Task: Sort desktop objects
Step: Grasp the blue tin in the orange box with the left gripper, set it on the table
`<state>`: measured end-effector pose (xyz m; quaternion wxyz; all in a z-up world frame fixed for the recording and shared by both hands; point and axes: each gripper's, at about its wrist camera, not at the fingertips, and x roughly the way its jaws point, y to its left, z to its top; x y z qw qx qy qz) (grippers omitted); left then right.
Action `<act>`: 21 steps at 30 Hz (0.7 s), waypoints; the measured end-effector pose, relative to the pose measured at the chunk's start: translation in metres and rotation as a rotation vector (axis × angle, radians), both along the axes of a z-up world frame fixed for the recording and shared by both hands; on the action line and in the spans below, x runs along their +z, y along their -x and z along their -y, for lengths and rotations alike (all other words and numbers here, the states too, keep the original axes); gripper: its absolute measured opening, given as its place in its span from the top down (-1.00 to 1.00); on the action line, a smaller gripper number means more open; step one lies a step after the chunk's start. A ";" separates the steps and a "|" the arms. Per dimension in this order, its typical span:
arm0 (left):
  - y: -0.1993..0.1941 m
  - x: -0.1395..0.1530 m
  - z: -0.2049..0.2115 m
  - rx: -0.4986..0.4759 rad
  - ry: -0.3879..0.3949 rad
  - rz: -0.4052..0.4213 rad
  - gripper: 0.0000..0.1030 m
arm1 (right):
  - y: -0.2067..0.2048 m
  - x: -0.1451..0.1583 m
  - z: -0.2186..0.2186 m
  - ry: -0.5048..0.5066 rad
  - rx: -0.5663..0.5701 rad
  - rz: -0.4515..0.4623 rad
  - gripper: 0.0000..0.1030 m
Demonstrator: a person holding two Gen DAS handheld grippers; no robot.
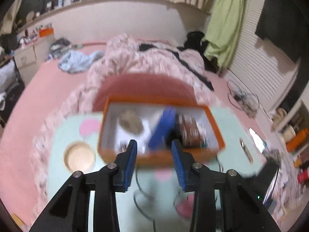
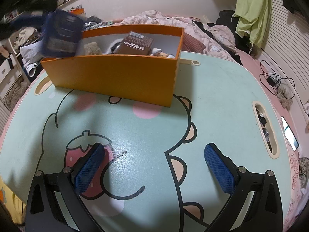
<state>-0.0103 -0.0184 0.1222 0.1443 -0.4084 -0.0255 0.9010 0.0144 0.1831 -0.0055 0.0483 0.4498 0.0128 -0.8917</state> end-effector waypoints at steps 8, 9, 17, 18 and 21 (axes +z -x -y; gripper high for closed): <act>-0.003 -0.061 0.020 0.059 -0.136 0.103 0.43 | 0.001 0.000 0.000 0.000 -0.002 0.000 -0.99; 0.001 -0.054 0.019 0.057 -0.144 0.088 0.26 | 0.001 0.000 0.000 0.000 -0.003 0.000 -0.99; 0.083 -0.035 -0.026 0.032 0.078 0.135 -0.61 | 0.000 0.001 0.000 0.001 -0.005 -0.002 -0.99; 0.091 -0.040 -0.032 0.025 0.113 0.164 -0.60 | 0.000 0.001 0.000 0.001 -0.005 -0.002 -0.99; 0.113 -0.063 -0.049 -0.001 0.191 0.260 -0.54 | -0.001 0.001 0.000 0.001 -0.005 -0.002 -0.99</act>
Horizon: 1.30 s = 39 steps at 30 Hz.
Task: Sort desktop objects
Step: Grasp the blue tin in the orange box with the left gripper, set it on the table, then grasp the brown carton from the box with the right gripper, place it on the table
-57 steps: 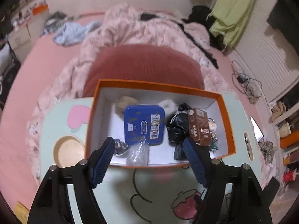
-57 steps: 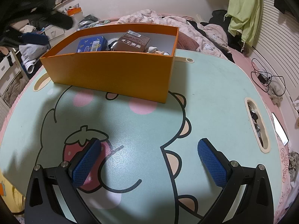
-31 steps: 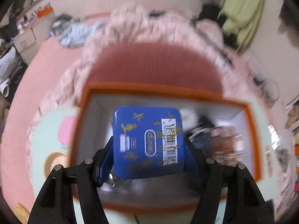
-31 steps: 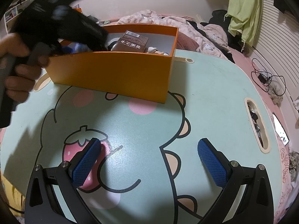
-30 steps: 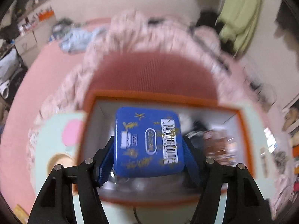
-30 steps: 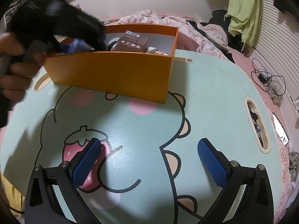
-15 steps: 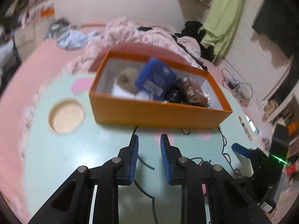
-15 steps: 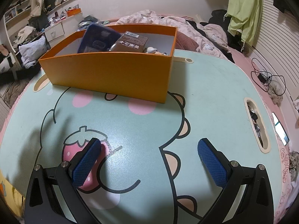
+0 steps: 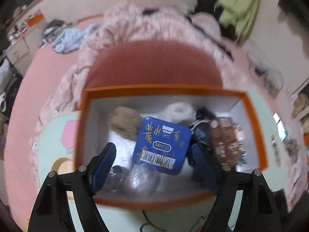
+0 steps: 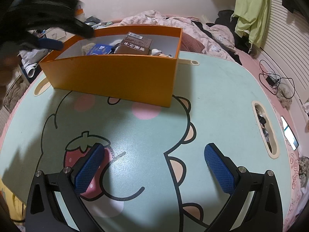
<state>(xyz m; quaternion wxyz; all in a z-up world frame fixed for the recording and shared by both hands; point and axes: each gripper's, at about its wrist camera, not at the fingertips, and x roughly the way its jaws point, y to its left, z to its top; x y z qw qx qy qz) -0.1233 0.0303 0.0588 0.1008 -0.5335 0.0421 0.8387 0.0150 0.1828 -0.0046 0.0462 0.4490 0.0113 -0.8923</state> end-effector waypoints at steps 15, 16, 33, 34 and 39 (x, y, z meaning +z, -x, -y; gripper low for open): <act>-0.013 0.009 0.016 -0.034 -0.099 -0.086 -0.29 | 0.002 -0.001 0.000 0.003 -0.001 0.000 -0.99; -0.019 0.020 0.021 -0.025 -0.128 -0.122 -0.29 | 0.002 -0.001 0.000 0.003 -0.001 0.000 -0.99; -0.134 -0.022 0.044 0.006 -0.210 -0.154 -0.29 | 0.001 -0.001 0.000 0.003 -0.003 0.002 -0.99; -0.135 -0.025 0.042 0.019 -0.206 -0.168 -0.29 | 0.001 -0.001 0.000 0.003 -0.003 0.002 -0.99; -0.149 -0.027 0.038 0.035 -0.171 -0.197 -0.80 | 0.001 -0.001 0.000 0.004 -0.005 0.002 -0.99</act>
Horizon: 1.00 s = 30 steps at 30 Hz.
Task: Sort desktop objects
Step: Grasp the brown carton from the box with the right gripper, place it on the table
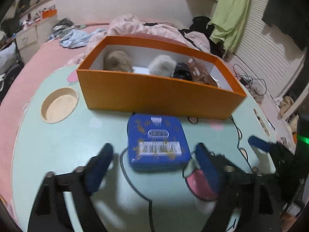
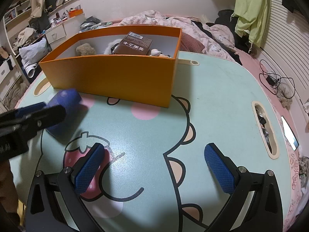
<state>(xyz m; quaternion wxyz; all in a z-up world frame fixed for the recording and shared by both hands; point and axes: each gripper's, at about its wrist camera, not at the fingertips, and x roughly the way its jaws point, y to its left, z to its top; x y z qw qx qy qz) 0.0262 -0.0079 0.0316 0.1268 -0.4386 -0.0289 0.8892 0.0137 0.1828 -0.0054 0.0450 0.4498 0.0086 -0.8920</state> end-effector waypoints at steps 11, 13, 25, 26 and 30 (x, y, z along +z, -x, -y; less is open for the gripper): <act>-0.031 -0.020 -0.014 -0.005 0.179 -0.036 -1.00 | 0.001 -0.001 -0.006 0.000 -0.006 0.003 -0.99; -0.031 -0.020 -0.013 -0.002 0.176 -0.045 -1.00 | 0.001 -0.002 -0.006 0.000 -0.007 0.003 -0.99; -0.036 -0.023 -0.010 -0.006 0.171 -0.056 -1.00 | -0.006 0.038 -0.028 0.221 0.070 -0.106 -0.25; -0.036 -0.023 -0.009 -0.007 0.170 -0.057 -1.00 | 0.000 0.046 -0.027 0.208 0.082 -0.116 -0.19; -0.036 -0.023 -0.010 -0.007 0.171 -0.056 -1.00 | 0.046 0.077 -0.022 0.259 0.128 -0.109 -0.11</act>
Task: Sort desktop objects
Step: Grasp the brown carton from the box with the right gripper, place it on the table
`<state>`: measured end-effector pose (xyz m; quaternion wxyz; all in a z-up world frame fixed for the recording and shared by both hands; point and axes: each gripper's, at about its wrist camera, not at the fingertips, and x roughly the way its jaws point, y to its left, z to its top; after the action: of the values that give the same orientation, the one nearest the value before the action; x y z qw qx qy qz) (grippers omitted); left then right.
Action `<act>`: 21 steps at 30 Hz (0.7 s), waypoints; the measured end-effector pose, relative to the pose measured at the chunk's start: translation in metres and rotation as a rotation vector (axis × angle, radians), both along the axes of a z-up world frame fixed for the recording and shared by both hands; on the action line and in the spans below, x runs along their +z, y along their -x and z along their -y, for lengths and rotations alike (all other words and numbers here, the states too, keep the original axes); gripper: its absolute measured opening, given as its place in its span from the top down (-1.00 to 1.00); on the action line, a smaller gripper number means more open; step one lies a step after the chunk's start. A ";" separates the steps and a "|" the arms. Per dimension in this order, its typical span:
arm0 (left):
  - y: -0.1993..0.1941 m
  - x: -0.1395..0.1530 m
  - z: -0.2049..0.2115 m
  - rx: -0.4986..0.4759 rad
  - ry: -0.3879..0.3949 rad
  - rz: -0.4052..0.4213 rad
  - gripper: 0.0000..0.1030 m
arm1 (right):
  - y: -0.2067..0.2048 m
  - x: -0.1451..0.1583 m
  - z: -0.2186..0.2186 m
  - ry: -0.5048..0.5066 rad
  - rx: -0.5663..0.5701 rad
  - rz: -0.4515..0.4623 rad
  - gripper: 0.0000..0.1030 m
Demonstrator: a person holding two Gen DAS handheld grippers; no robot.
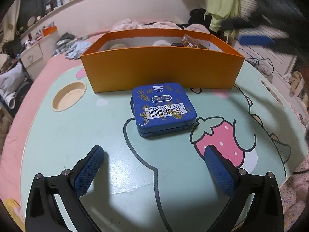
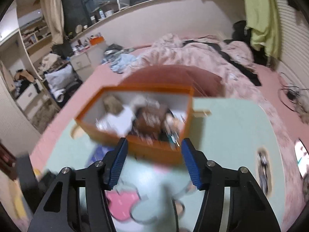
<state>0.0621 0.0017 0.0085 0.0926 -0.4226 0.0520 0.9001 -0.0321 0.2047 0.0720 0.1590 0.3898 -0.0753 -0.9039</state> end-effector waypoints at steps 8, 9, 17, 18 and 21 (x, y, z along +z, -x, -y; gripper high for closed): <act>0.000 0.000 -0.002 0.000 -0.001 -0.002 -1.00 | 0.077 -0.019 0.037 -0.029 0.045 0.155 -0.10; 0.000 0.000 -0.002 0.000 -0.001 -0.003 -1.00 | 0.087 -0.029 0.042 -0.064 0.031 0.195 -0.07; 0.002 0.001 -0.003 -0.001 -0.001 -0.004 -1.00 | 0.081 -0.014 0.020 0.063 0.039 0.118 0.62; 0.002 0.001 -0.003 -0.001 -0.001 -0.004 -1.00 | 0.074 -0.004 0.012 0.110 0.046 0.099 0.62; 0.002 0.001 -0.003 0.000 -0.001 -0.005 -1.00 | 0.050 0.020 0.002 0.149 0.058 0.027 0.62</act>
<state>0.0605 0.0047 0.0094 0.0928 -0.4204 0.0518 0.9011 -0.0825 0.2030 0.0921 0.2125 0.3912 -0.1332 -0.8855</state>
